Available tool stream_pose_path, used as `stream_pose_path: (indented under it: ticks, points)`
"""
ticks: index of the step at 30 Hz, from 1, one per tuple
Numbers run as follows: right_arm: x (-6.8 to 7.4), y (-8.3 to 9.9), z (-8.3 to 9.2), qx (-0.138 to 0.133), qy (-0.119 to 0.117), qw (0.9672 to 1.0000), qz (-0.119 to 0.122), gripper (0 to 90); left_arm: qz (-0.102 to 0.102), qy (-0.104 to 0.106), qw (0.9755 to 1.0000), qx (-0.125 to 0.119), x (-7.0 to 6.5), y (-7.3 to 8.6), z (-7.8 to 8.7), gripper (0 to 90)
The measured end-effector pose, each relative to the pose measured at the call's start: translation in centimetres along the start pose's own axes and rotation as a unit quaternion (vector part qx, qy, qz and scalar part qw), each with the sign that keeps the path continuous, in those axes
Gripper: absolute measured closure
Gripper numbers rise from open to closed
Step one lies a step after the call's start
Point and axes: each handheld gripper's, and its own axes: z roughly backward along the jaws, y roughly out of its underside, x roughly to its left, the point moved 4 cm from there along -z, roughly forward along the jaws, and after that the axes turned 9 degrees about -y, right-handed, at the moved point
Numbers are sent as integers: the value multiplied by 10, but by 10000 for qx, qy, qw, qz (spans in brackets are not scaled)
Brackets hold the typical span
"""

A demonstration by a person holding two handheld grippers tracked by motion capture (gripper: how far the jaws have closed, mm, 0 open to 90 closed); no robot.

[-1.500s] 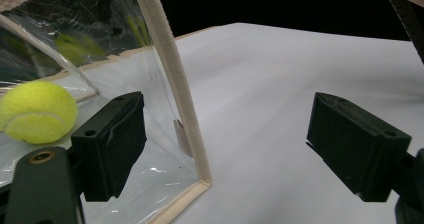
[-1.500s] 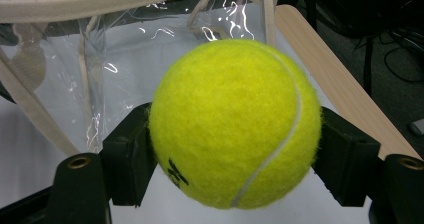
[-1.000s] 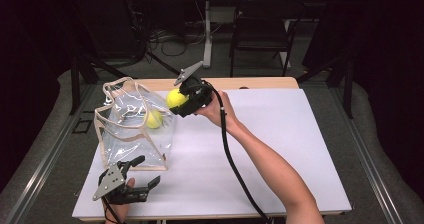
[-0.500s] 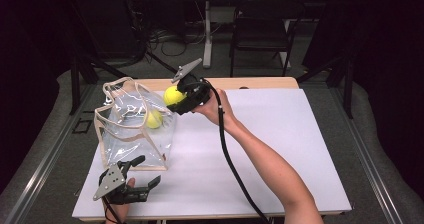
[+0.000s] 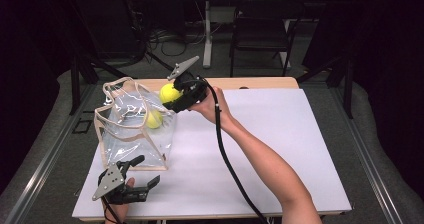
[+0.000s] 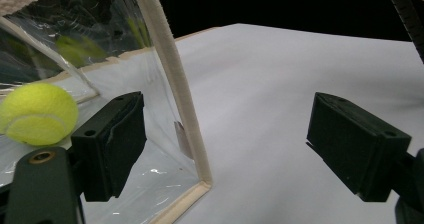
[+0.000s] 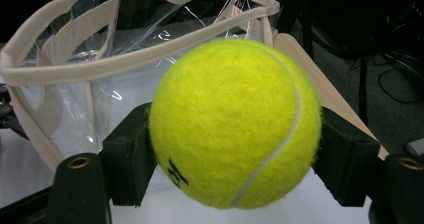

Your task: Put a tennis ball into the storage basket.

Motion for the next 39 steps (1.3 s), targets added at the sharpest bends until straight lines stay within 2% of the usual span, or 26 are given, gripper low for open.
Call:
stream_pose_path:
  ticks: [20, 39]
  points:
    - [6, -9, -3, -263, 5, 9996, 50, 264, 0, 23, 10000, -5, 0, 0, -1, 156]
    - [10, -21, -5, -295, 0, 9995, 134, 264, 14, -8, 10000, -23, 2, 0, 1, 156]
